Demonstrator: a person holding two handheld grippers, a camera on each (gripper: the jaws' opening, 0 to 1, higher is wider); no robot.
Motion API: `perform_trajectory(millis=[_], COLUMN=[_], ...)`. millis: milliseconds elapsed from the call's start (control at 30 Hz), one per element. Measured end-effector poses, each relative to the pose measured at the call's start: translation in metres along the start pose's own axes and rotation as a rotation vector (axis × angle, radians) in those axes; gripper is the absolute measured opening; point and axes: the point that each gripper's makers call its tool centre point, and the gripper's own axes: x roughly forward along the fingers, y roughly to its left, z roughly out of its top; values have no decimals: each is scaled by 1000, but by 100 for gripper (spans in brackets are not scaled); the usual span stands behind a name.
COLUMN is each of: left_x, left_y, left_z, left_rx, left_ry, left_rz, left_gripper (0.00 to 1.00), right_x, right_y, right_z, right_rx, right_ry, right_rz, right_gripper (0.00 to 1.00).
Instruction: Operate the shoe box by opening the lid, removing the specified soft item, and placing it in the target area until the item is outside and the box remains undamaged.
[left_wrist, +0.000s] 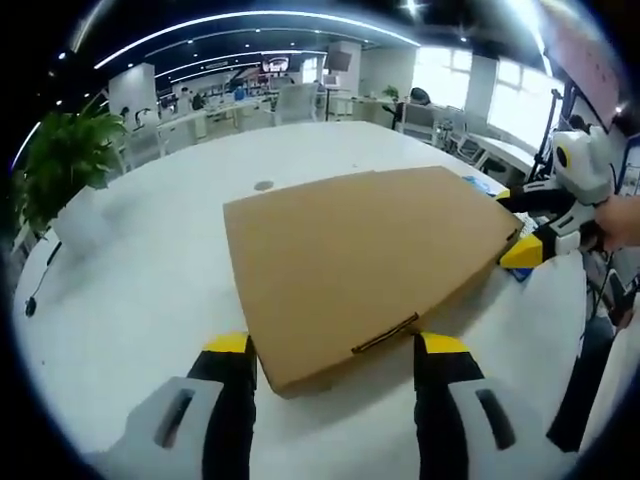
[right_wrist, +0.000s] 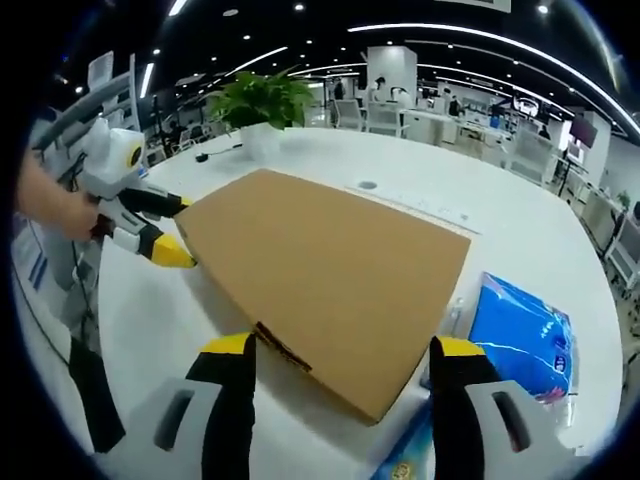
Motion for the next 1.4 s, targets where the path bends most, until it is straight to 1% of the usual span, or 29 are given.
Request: perform_trajectory(millis=[500, 1033, 1167, 1400], left_x=[-3, -4, -5, -7], left_y=[-8, -13, -14, -14], left_z=[-3, -4, -6, -7], left_rx=[-1, 4, -1, 5], left_ry=[3, 3, 4, 6], left_rz=[0, -7, 0, -9], left_gripper=[63, 63, 63, 63], right_x=[-7, -13, -13, -14], right_y=[0, 1, 2, 3], right_z=[-5, -10, -12, -14], right_rx=[0, 7, 43, 24], right_ry=[6, 1, -3, 10], right_rz=[0, -8, -7, -12], right_gripper=[71, 70, 69, 68])
